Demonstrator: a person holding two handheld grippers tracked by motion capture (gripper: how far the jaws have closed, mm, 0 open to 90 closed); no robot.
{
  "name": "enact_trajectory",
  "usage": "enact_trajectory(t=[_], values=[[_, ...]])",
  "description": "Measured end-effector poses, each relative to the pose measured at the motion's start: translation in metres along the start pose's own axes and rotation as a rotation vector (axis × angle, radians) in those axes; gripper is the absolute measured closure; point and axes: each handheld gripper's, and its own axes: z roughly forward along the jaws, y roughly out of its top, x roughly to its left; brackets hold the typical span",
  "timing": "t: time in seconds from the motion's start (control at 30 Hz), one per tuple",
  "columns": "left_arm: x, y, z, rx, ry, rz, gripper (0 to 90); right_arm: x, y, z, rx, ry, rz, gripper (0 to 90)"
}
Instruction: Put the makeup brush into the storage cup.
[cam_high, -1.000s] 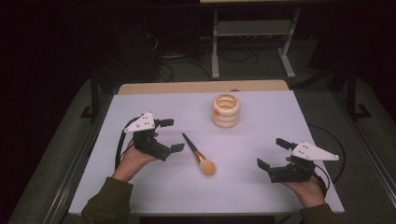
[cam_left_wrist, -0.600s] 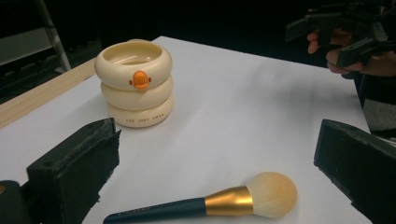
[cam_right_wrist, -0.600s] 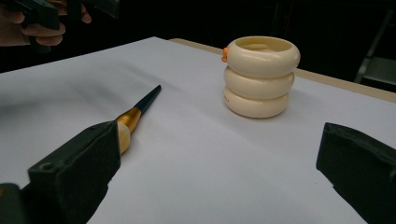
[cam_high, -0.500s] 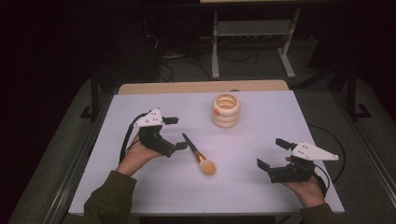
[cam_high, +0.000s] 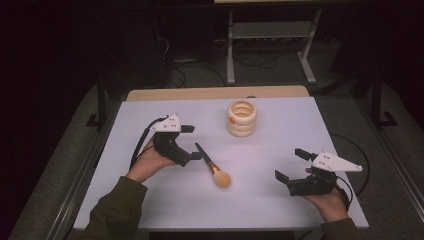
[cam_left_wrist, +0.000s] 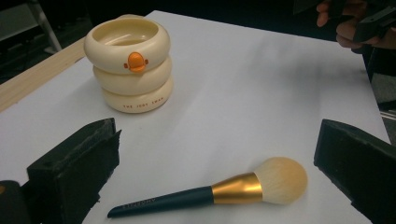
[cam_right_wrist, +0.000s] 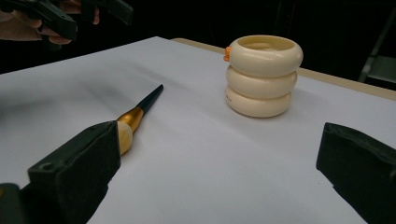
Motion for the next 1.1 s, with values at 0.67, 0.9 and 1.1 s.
enact_trajectory(t=[0.67,0.9,1.1], values=[[0.006,0.002,0.031,0.185,-0.077,0.059,6.4,0.000,0.000,-0.001,-0.002,-0.001,0.000,0.0],[0.005,0.001,0.043,0.267,-0.111,0.101,6.6,0.000,0.000,-0.001,-0.001,0.001,-0.002,0.0],[0.003,0.002,0.053,0.321,-0.141,0.141,8.6,0.000,0.000,-0.001,0.001,0.002,-0.001,0.0]])
